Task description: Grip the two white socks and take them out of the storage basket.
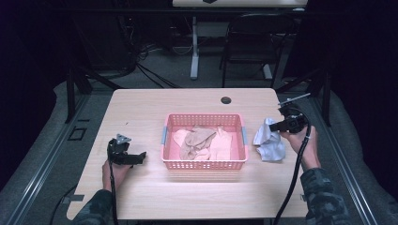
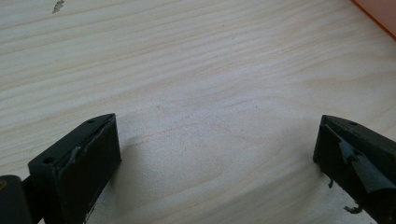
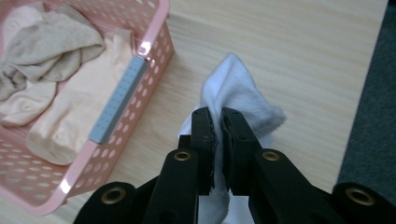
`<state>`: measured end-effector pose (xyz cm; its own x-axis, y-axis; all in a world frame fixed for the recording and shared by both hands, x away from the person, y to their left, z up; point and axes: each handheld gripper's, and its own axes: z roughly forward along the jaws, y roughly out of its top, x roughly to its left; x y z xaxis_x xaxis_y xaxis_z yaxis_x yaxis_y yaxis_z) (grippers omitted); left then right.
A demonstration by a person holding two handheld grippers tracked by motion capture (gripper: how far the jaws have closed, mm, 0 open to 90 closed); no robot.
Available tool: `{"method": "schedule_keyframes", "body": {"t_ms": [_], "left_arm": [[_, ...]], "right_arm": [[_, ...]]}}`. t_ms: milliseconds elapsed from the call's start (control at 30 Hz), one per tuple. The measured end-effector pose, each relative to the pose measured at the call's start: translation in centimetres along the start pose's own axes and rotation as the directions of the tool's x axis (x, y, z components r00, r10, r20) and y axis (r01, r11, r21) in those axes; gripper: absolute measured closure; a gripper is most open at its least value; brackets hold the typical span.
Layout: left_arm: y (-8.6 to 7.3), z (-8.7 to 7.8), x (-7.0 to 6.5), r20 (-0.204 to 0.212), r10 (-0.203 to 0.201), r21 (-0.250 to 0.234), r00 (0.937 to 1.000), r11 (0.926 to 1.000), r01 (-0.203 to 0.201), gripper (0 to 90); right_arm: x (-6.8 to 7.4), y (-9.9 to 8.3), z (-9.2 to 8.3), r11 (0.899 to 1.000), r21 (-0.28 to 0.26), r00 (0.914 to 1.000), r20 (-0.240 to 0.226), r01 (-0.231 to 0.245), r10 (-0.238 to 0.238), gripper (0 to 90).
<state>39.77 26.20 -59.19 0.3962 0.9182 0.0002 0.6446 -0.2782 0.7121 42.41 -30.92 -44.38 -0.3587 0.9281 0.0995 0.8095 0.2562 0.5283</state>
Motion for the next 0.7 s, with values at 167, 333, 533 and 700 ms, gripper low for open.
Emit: {"method": "schedule_keyframes", "body": {"t_ms": [167, 333, 533, 700], "left_arm": [[0.0, 0.0, 0.0, 0.0, 0.001, -0.001, 1.0, 1.0, -0.001, 0.5], [0.0, 0.0, 0.0, 0.0, 0.0, -0.001, 1.0, 1.0, 0.0, 0.6], [0.0, 0.0, 0.0, -0.002, -0.001, 0.0, 1.0, 1.0, 0.001, 0.6], [0.0, 0.0, 0.0, -0.002, -0.002, -0.001, 1.0, 1.0, 0.002, 0.6]], "right_arm": [[-1.1, -1.1, 3.2, 0.997, 0.066, 0.999, 0.009, -0.044, 0.043, 83.7], [-1.9, -1.8, 5.5, 0.99, 0.109, 0.9962, -0.012, -0.085, 0.087, 83.3], [-1.9, -1.9, 6.7, 0.989, 0.119, 0.9958, -0.012, -0.089, 0.091, 82.5], [-1.5, -2.3, 7.7, 0.988, 0.127, 0.9957, -0.013, -0.089, 0.091, 80.9]]}}
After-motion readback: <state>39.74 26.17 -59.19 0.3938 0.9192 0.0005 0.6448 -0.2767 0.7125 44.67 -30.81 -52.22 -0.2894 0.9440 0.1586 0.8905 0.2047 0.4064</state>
